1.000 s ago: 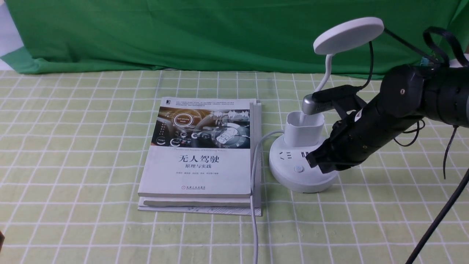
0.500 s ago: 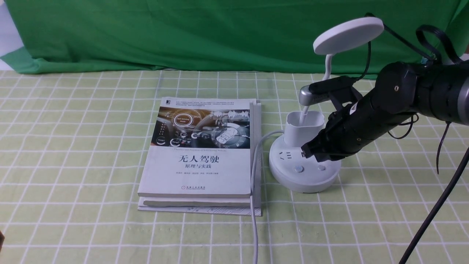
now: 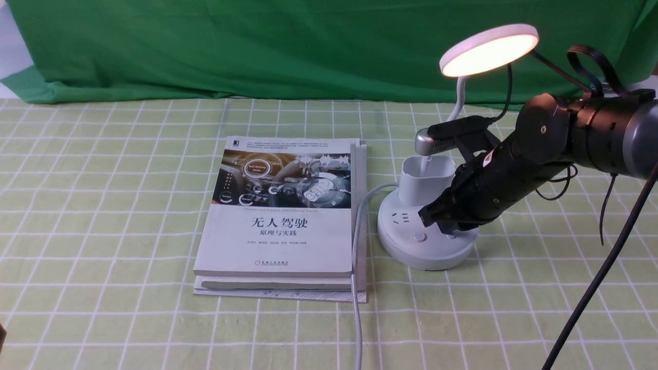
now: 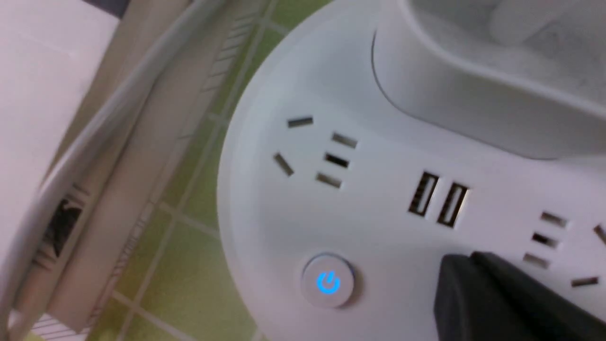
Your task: Turn on the table lamp on the green coffee tablecloth with your hand.
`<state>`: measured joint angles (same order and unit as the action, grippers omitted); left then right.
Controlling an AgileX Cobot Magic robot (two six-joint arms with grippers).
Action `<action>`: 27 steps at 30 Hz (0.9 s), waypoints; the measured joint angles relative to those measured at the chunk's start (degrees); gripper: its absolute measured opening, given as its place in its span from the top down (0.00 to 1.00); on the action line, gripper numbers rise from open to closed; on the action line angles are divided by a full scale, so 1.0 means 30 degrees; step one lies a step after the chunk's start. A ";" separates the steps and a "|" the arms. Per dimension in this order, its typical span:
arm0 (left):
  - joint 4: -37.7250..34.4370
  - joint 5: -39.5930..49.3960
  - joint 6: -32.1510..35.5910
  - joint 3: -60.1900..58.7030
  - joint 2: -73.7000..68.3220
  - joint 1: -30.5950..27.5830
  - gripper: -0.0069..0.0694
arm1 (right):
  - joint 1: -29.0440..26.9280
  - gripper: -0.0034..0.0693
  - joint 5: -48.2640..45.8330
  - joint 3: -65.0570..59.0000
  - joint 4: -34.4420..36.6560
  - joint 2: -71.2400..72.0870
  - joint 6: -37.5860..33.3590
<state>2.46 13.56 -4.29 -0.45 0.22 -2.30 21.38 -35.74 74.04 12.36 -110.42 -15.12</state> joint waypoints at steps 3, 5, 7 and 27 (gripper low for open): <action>0.0000 0.0000 0.0000 0.0000 0.0000 0.0000 0.91 | 0.0000 0.91 -0.0149 -0.0120 0.0000 0.0520 -0.0006; 0.0000 0.0000 0.0000 0.0000 0.0000 0.0000 0.91 | 0.0000 0.91 -0.0337 -0.0137 0.0000 0.0748 -0.0046; 0.0000 0.0000 0.0000 0.0000 0.0000 0.0000 0.91 | 0.0000 0.91 -0.0607 -0.0191 0.0000 0.0917 -0.0158; 0.0000 0.0000 0.0000 0.0000 0.0000 0.0000 0.91 | 0.0000 0.91 -0.1082 -0.7827 0.0000 1.1231 0.0732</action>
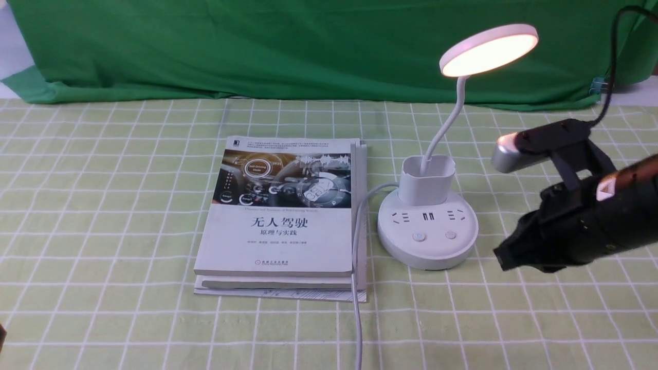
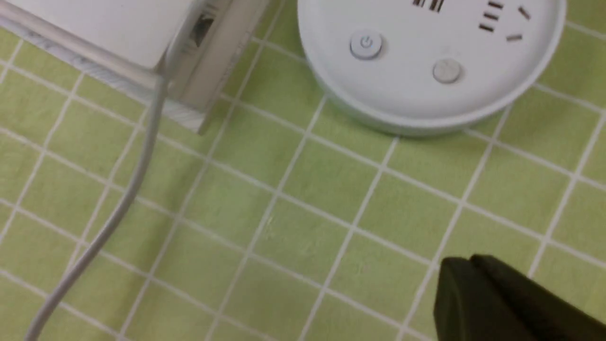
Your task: Turn on the table lamp on the green coffee tablecloth with your hand.
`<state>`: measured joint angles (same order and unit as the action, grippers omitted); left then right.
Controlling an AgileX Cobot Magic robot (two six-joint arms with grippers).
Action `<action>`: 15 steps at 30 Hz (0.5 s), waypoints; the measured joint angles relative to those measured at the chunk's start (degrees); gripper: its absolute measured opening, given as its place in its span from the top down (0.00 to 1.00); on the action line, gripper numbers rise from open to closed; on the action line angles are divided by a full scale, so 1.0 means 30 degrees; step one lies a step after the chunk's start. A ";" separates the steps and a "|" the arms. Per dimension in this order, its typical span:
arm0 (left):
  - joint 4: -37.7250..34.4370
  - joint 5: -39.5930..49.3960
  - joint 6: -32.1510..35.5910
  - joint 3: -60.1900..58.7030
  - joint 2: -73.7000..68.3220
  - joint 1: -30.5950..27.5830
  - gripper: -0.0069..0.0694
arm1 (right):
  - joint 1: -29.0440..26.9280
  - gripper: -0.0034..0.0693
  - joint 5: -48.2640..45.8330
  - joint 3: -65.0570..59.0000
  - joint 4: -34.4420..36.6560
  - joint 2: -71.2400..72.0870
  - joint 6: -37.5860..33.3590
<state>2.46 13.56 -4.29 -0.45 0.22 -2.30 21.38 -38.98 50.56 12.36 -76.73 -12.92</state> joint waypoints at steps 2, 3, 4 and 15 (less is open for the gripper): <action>0.0000 0.0000 0.0000 0.0000 0.0000 0.0000 0.91 | 0.0000 0.91 -0.0031 -0.0561 0.0000 0.0879 0.0362; 0.0000 0.0000 0.0000 0.0000 0.0000 0.0000 0.91 | 0.0000 0.90 -0.0513 -0.1168 -0.0017 0.2095 0.1224; 0.0000 0.0000 0.0000 0.0000 0.0000 0.0000 0.91 | 0.0000 0.90 -0.0871 -0.1414 -0.0017 0.2700 0.1801; 0.0000 0.0000 0.0000 0.0000 0.0000 0.0000 0.91 | 0.0000 0.86 0.0093 -0.1688 -0.0016 0.6015 0.3072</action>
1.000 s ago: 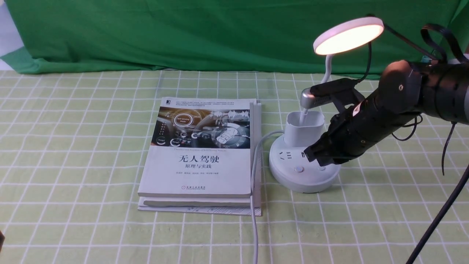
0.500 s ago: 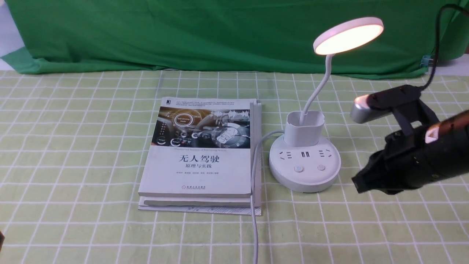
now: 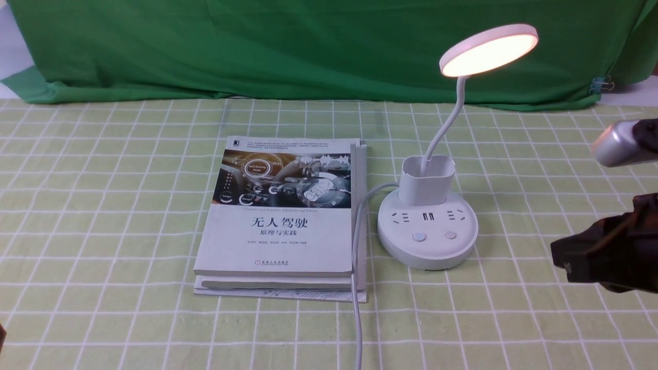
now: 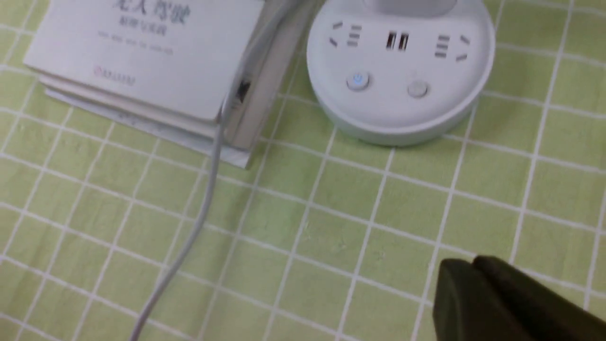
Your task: Turn on the table lamp on the green coffee tablecloth with your hand.
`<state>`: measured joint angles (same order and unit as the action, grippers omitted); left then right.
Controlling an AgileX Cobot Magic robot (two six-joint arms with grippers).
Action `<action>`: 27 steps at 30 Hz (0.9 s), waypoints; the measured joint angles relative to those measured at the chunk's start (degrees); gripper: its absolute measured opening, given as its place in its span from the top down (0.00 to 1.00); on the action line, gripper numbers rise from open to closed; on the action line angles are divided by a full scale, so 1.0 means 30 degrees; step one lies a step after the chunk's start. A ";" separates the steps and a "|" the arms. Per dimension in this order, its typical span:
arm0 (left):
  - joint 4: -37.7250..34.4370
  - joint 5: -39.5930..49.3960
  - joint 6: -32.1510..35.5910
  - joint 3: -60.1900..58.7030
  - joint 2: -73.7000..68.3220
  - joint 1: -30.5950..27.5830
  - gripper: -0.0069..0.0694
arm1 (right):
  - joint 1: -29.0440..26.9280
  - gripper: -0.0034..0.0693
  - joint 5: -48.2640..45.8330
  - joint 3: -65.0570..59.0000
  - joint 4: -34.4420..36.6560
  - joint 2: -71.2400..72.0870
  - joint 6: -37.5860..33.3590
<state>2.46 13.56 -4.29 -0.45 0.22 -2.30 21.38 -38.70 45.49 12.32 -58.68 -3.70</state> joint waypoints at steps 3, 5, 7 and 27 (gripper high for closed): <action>0.0000 0.0000 0.0000 0.0000 0.0000 0.0000 0.91 | 0.0000 0.89 0.0914 -0.0061 -0.0145 0.0082 -0.0089; 0.0000 0.0000 0.0000 0.0000 0.0000 0.0000 0.91 | 0.0000 0.91 0.1756 -0.0359 -0.0255 0.0321 -0.0689; 0.0000 0.0000 0.0000 0.0000 0.0000 0.0000 0.91 | -0.0044 0.91 0.2530 -0.0814 -0.0292 0.0744 -0.1322; 0.0000 0.0000 0.0000 0.0000 0.0000 0.0000 0.91 | -0.6254 0.91 1.0336 -1.5303 -0.1201 1.7678 -0.2650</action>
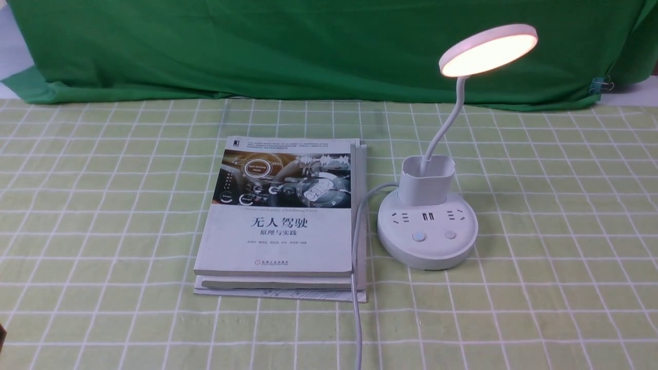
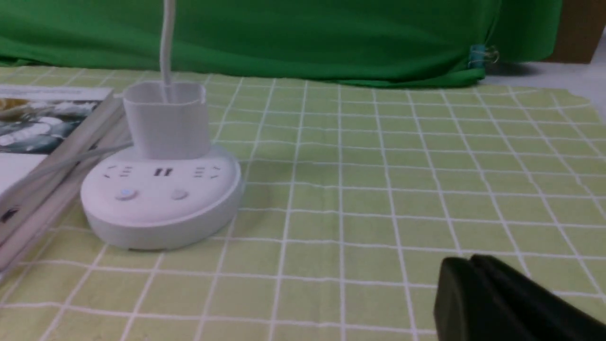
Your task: Turn on the table lamp on the green coffee tablecloth with your hand.
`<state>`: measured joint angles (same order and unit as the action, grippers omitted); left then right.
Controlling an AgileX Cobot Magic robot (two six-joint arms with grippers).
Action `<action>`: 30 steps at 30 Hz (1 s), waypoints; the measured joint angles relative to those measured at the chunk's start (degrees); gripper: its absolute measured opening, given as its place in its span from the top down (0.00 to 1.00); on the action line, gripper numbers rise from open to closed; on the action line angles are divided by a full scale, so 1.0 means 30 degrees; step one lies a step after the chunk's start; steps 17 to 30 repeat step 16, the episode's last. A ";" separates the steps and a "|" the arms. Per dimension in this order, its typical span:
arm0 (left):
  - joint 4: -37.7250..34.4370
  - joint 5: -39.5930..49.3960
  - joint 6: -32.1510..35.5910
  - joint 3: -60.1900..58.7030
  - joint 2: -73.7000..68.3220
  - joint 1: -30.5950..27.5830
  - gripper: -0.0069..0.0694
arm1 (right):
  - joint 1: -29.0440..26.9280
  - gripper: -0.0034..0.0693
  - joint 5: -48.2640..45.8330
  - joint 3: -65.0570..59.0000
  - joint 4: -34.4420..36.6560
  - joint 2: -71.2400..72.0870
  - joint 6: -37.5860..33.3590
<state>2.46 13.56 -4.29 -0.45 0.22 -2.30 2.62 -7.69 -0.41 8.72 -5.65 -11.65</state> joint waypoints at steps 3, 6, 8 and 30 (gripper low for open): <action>0.0000 0.0000 0.0000 0.0000 0.0000 0.0000 0.91 | -0.0120 0.91 -0.0464 0.0002 -0.0551 0.0951 0.0000; 0.0000 0.0000 0.0000 0.0000 0.0000 0.0000 0.91 | -0.0180 0.91 -0.1641 0.0002 -0.0873 0.1742 0.0000; 0.0000 0.0000 0.0000 0.0000 0.0000 0.0000 0.91 | -0.0214 0.91 -0.2038 0.0002 -0.1010 0.1848 0.0000; 0.0000 0.0000 0.0000 0.0000 0.0000 0.0000 0.91 | -0.0923 0.91 -0.2279 0.0002 -0.1091 0.1848 0.0000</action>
